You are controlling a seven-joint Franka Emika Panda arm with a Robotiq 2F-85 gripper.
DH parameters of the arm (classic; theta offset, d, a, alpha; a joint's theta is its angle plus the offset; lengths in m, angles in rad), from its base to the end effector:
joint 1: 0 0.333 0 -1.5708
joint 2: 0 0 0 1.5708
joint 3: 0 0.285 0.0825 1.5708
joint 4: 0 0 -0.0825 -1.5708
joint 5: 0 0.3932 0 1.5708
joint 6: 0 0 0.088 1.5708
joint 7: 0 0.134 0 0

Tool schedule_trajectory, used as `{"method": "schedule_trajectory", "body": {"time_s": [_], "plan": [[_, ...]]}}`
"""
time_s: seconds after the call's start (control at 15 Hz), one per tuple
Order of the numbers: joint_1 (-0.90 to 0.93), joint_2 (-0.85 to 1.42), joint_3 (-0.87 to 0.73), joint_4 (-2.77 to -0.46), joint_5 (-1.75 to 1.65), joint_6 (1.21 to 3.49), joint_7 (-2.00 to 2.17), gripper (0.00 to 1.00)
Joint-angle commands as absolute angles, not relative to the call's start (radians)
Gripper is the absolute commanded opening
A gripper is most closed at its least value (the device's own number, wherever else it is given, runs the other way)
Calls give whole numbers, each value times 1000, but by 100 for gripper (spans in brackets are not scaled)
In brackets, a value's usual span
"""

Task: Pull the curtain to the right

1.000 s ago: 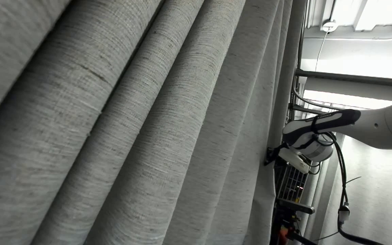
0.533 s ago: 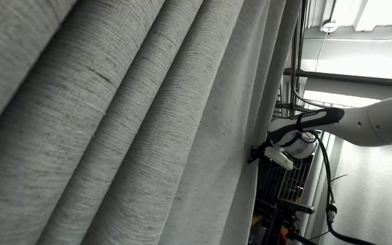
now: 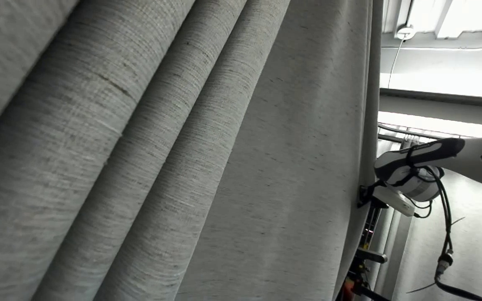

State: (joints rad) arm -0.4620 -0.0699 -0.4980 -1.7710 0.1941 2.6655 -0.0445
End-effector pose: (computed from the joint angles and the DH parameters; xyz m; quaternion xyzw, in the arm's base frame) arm 0.3483 -0.5201 0.6438 0.7636 -0.4466 0.4456 0.1375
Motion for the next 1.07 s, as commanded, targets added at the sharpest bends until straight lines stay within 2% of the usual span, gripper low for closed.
{"method": "schedule_trajectory", "body": {"time_s": [0.0, 0.4, 0.73, 1.0], "plan": [[-526, -100, -564, -1856, 178, 2640, -6, 0], [-517, -162, -628, -1916, 226, 2648, 16, 0], [-370, -121, -565, -1883, 345, 2710, -42, 0], [-327, -56, -504, -1868, 390, 2721, -80, 0]]}}
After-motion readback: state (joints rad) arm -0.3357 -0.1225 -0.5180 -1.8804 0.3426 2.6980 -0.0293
